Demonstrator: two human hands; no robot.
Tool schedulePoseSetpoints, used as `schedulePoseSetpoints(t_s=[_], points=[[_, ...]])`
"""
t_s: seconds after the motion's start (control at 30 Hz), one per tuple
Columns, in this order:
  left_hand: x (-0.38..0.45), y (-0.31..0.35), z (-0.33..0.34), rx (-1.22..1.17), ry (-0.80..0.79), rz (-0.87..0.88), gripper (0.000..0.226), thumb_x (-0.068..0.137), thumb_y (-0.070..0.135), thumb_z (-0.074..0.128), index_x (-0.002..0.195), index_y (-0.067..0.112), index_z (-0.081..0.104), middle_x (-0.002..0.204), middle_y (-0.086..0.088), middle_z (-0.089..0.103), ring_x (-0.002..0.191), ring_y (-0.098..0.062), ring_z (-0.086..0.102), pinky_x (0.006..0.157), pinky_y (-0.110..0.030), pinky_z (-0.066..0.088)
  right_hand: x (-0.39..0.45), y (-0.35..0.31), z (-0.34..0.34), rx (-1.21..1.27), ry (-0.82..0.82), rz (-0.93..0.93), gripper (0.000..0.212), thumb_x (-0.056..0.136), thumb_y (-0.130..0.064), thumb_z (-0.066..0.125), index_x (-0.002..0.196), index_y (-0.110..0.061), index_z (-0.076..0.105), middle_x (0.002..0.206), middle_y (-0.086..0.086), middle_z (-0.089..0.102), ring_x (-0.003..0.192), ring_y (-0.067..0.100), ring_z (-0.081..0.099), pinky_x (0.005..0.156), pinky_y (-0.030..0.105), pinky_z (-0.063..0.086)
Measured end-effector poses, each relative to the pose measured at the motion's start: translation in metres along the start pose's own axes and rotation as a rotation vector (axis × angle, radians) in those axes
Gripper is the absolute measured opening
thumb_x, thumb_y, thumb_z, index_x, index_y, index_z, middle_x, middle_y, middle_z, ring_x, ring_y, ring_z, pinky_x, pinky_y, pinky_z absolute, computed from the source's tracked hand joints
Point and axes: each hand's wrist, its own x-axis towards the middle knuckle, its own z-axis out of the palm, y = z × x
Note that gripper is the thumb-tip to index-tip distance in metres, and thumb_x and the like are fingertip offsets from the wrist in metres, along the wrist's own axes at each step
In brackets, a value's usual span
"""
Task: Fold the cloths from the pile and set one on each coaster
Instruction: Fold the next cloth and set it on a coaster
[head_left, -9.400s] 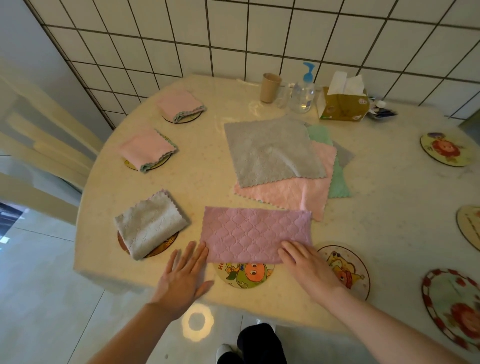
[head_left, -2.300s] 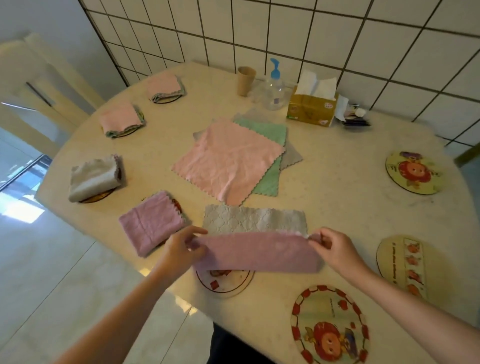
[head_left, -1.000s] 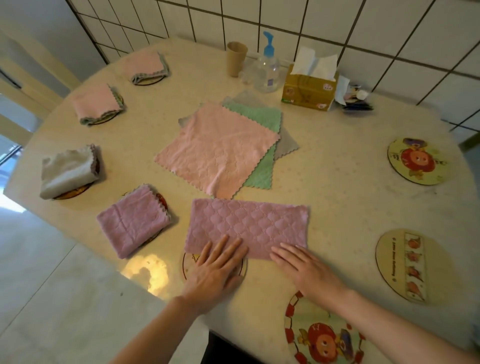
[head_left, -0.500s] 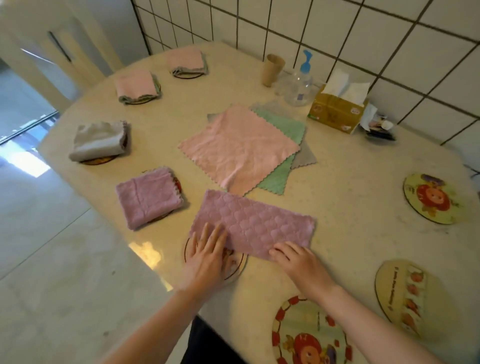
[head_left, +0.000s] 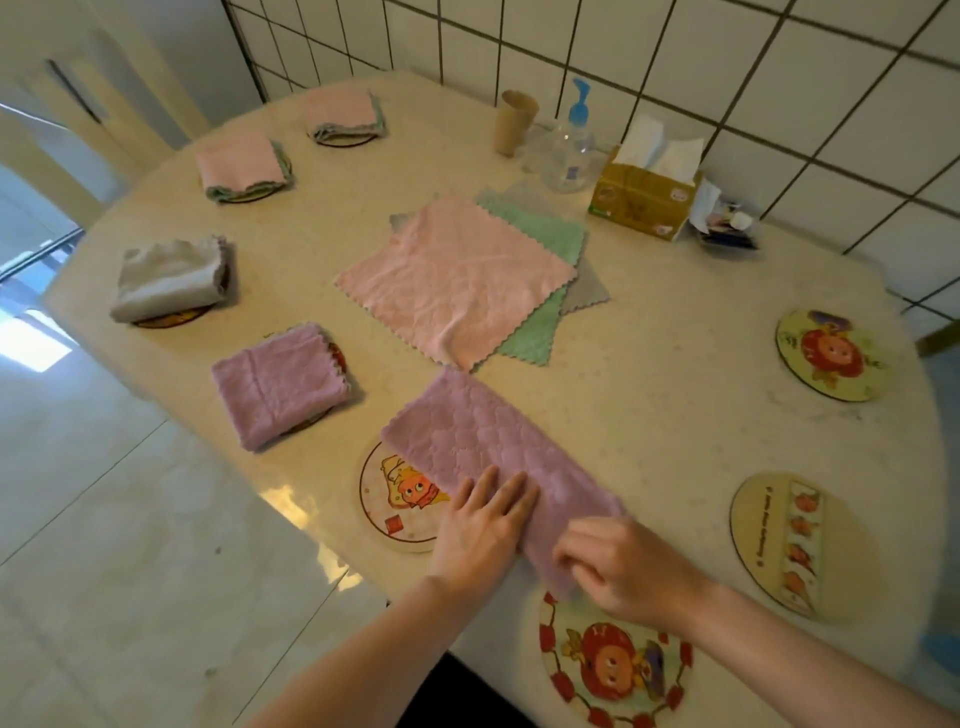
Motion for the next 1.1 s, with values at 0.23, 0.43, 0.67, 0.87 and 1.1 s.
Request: schedulePoseSetpoints(t_s=[0.23,0.43,0.67,0.87,1.1], points=[[-0.046,-0.042,-0.001,0.060,0.038,0.448,0.046,0.094,0.032,0.038,0.138,0.028,0.047,0.142,0.005,0.050,0.133,-0.022,0.044,0.108,-0.043,0.038,-0.005,0.025,0.023,-0.268,-0.036,-0.086,0.075,0.066,0.005,0.070,0.135,-0.017,0.047,0.139,0.004,0.050,0.127,0.018,0.049,0.099,0.030,0.046],[-0.069,-0.058,0.004,0.057,-0.145,0.399,0.053,0.091,0.045,0.044,0.141,0.029,0.042,0.150,0.006,0.039,0.140,-0.018,0.032,0.110,-0.045,0.035,0.000,0.033,0.038,-0.337,-0.214,-0.241,0.073,0.076,-0.005,0.070,0.141,-0.020,0.039,0.146,0.001,0.042,0.134,0.016,0.040,0.102,0.031,0.043],[-0.060,-0.041,-0.025,-0.738,-0.222,-0.104,0.039,0.097,0.047,0.037,0.125,0.031,0.058,0.137,0.014,0.051,0.134,-0.006,0.038,0.117,-0.028,0.023,0.000,0.032,0.032,-0.105,-0.270,-0.159,0.065,0.089,-0.025,0.047,0.148,-0.028,0.021,0.153,-0.014,0.020,0.138,-0.001,0.014,0.115,0.023,0.011],[-0.027,-0.052,-0.045,-1.244,-0.077,-0.596,0.073,0.075,0.068,0.051,0.099,0.001,0.066,0.096,-0.008,0.065,0.088,-0.022,0.060,0.080,-0.035,0.046,0.034,0.011,0.023,0.518,0.080,0.416,0.021,0.091,-0.036,0.058,0.075,-0.021,0.061,0.071,-0.011,0.054,0.064,0.003,0.050,0.061,0.018,0.039],[-0.015,-0.060,-0.047,-1.370,0.060,-0.826,0.035,0.098,0.037,0.047,0.098,0.006,0.065,0.080,-0.003,0.059,0.068,-0.013,0.056,0.056,-0.027,0.052,0.082,0.023,0.032,0.576,0.228,0.612,0.025,0.091,-0.030,0.055,0.073,-0.013,0.050,0.052,-0.008,0.042,0.048,0.008,0.035,0.049,0.026,0.026]])
